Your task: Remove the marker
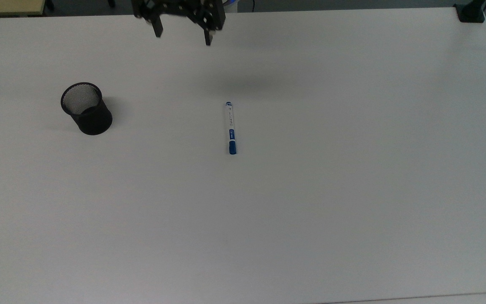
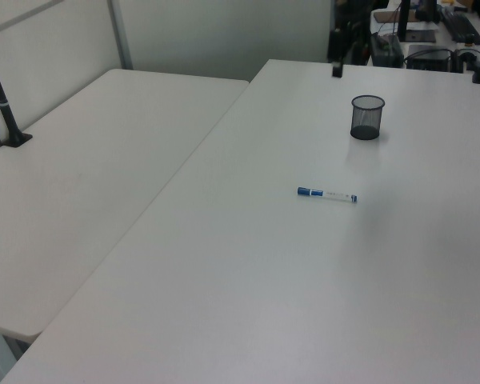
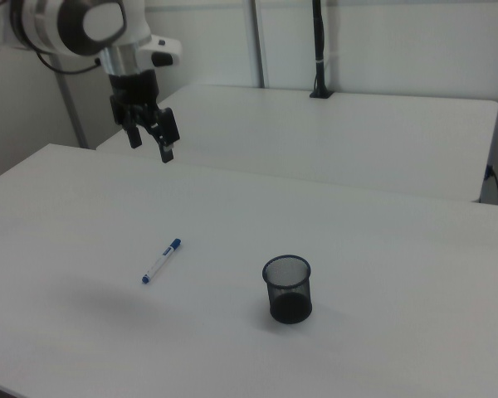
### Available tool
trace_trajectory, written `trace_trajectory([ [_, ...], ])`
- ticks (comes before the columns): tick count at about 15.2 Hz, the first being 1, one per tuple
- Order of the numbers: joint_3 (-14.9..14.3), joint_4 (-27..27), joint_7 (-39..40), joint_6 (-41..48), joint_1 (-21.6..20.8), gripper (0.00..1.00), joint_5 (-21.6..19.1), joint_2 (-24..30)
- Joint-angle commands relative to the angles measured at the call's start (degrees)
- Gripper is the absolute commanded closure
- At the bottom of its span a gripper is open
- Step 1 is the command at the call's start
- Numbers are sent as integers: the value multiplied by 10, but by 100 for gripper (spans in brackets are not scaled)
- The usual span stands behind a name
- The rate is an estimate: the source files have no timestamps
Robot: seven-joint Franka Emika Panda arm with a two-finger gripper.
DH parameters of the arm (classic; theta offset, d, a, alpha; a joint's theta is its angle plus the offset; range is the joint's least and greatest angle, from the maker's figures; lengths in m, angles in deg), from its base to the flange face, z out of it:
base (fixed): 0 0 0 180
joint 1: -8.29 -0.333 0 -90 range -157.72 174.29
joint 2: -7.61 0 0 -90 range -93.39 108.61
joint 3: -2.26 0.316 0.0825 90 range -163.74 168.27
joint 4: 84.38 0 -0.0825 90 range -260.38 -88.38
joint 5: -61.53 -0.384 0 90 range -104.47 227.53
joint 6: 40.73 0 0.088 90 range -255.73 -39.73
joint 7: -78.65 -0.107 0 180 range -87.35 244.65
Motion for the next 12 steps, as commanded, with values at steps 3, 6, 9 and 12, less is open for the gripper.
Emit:
trace_trajectory([
  [3,-26,-33,3,57,9,0,3,73],
  [6,-26,-29,74,37,21,0,7,65],
  [9,-21,-26,123,2,41,0,11,54],
  [12,-20,-17,151,-2,45,0,23,40],
])
